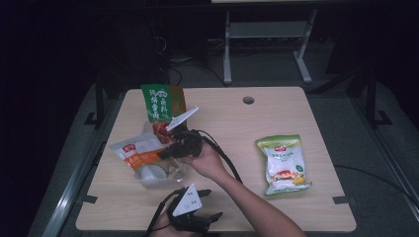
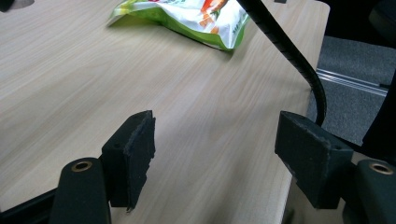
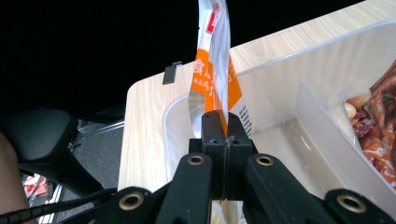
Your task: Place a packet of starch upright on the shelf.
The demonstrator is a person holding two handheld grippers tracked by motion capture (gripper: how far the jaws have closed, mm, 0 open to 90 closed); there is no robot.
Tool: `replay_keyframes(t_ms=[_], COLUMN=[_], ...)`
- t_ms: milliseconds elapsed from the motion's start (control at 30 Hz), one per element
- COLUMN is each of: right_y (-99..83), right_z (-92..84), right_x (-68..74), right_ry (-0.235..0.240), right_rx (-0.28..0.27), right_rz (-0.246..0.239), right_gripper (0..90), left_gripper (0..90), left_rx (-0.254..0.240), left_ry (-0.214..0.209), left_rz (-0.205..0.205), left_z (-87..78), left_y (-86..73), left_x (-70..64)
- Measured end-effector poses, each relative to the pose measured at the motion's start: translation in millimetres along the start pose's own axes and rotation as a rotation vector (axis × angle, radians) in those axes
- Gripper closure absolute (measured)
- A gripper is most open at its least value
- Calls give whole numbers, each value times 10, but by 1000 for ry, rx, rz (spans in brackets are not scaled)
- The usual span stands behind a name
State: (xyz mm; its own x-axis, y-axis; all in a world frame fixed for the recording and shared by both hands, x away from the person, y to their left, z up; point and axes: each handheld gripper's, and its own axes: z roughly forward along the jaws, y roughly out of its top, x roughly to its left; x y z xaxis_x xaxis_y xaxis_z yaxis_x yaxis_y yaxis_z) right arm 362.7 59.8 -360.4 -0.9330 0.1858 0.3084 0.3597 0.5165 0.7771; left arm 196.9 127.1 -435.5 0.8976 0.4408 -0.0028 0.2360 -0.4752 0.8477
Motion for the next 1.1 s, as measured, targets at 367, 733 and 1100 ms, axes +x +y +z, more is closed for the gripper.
replay_keyframes(t_ms=[367, 733, 1100], right_y=[-44, -136, -251], right_z=[8, 103, 177], right_x=[-10, -46, -98], right_ry=[-12, -23, -14], right_rx=[67, 168, 225], right_rz=[-8, -16, -18], right_gripper=[807, 900, 883], left_gripper=[284, 284, 283], left_rx=[0, -4, 2], left_ry=[1, -2, -5], left_rz=[11, 6, 10], left_z=[-4, 4, 8], left_y=[6, 6, 8], left_x=[12, 0, 0])
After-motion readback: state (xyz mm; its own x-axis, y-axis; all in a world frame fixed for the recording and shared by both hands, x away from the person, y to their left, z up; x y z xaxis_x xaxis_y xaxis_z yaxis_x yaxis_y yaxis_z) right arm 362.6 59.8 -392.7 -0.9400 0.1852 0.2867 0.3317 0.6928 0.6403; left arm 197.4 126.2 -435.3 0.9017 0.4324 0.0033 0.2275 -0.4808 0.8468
